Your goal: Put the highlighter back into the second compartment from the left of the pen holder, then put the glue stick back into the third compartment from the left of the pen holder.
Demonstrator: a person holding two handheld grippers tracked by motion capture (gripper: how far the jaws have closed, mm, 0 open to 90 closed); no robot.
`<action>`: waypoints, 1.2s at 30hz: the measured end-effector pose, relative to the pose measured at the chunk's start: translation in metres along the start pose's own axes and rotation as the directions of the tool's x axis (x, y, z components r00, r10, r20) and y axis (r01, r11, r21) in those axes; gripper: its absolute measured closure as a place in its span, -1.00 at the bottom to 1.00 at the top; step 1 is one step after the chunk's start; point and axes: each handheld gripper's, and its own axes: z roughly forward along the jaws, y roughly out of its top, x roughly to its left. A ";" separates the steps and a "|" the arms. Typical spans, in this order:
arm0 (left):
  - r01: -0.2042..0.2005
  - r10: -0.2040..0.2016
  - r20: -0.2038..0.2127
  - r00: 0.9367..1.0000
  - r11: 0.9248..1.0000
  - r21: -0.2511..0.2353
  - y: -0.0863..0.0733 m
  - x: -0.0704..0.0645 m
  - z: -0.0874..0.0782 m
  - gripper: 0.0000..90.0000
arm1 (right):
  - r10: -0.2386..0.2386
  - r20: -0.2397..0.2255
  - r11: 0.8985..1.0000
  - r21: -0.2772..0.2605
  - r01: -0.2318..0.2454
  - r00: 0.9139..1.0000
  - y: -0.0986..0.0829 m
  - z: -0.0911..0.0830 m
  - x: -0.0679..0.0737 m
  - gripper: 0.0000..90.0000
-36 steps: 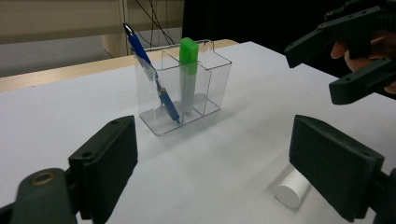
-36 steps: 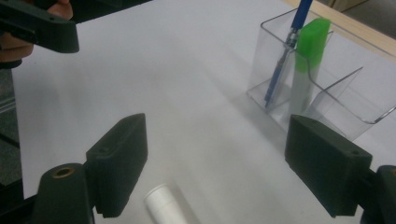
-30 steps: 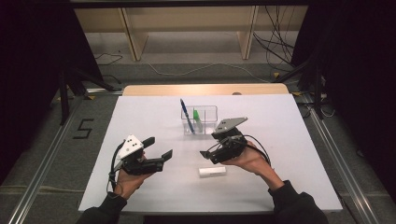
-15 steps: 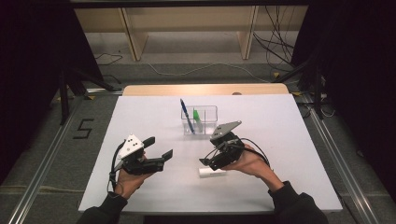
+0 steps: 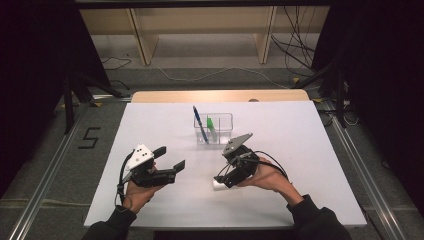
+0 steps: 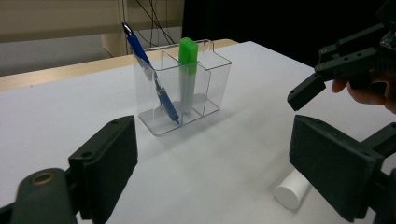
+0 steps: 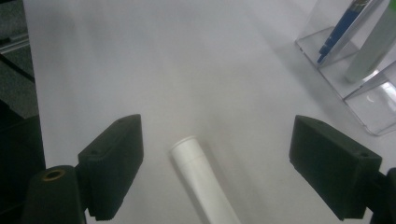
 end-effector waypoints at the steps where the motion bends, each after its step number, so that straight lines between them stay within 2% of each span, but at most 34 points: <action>1: -0.001 0.001 0.000 1.000 1.000 0.000 0.000 0.000 0.000 -0.67 | 0.000 0.000 1.000 0.003 0.000 1.000 0.000 0.001 0.000 -0.59; 13: -0.002 0.002 0.003 1.000 1.000 -0.002 0.000 -0.001 -0.001 -0.67 | -0.021 -0.002 0.997 0.070 0.021 1.000 -0.003 0.008 0.004 -0.59; 22: -0.003 0.003 0.004 1.000 1.000 0.000 0.000 -0.001 0.001 -0.67 | -0.038 -0.011 0.994 0.102 0.038 0.999 -0.005 0.009 0.005 -0.58; 27: -0.003 0.003 0.004 1.000 1.000 -0.001 0.000 0.000 0.000 -0.67 | -0.032 -0.009 0.993 0.117 0.033 0.999 -0.007 0.011 0.002 -0.56; 36: -0.005 0.005 0.005 1.000 1.000 -0.003 0.000 -0.001 0.000 -0.67 | -0.054 -0.025 0.982 0.181 0.058 0.998 -0.010 0.018 0.003 -0.48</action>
